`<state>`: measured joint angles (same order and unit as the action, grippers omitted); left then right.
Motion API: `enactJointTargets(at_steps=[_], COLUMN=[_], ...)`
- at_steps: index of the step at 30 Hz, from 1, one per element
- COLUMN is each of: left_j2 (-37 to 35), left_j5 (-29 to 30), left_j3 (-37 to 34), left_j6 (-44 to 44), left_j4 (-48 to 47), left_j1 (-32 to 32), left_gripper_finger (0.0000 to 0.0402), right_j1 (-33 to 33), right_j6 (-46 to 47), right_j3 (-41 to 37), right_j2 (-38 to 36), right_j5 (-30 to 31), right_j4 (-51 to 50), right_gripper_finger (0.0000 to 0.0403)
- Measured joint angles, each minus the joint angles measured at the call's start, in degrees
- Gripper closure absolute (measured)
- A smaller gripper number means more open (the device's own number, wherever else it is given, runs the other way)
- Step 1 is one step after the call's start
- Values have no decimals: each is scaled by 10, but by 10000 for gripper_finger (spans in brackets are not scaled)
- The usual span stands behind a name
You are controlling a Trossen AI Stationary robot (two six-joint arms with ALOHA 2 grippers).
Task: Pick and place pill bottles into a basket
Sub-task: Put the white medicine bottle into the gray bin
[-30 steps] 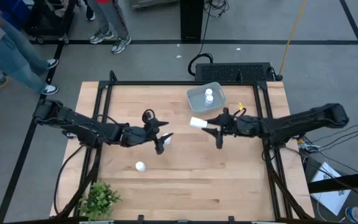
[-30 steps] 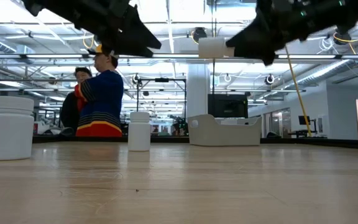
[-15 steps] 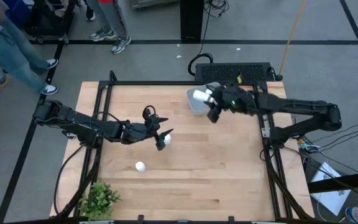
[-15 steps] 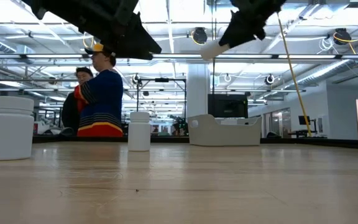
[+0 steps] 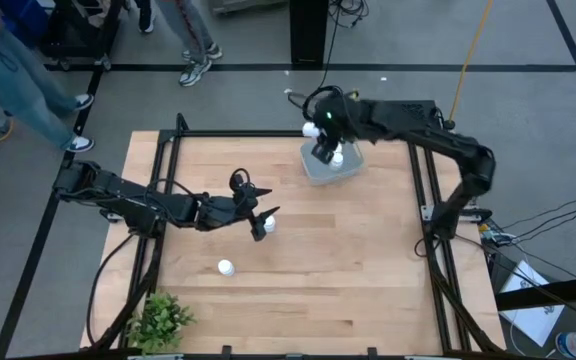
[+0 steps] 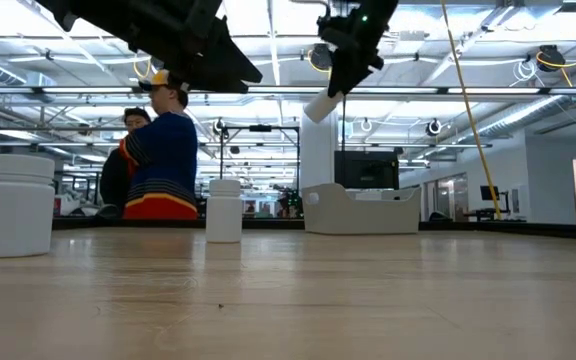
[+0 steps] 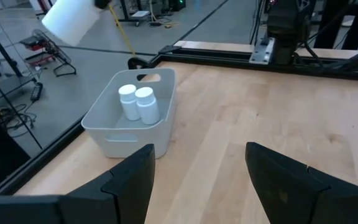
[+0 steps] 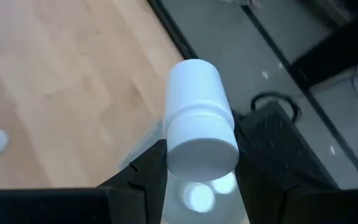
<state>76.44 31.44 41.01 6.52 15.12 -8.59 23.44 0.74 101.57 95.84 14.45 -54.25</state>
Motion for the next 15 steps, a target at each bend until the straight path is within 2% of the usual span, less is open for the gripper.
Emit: enactJointTargets(at_steps=[7, 15], left_j2=[0, 0], left_j5=[0, -5], left_j3=[0, 0], left_j6=[16, 28], left_j4=[-18, -21], left_j1=[-2, -2], left_gripper_finger=[144, 144], right_j1=[77, 133], right_j6=[7, 31], right_j3=[112, 122], right_j2=[89, 109], right_j5=[-84, -87], right_j4=[-124, -224], right_gripper_finger=[254, 254])
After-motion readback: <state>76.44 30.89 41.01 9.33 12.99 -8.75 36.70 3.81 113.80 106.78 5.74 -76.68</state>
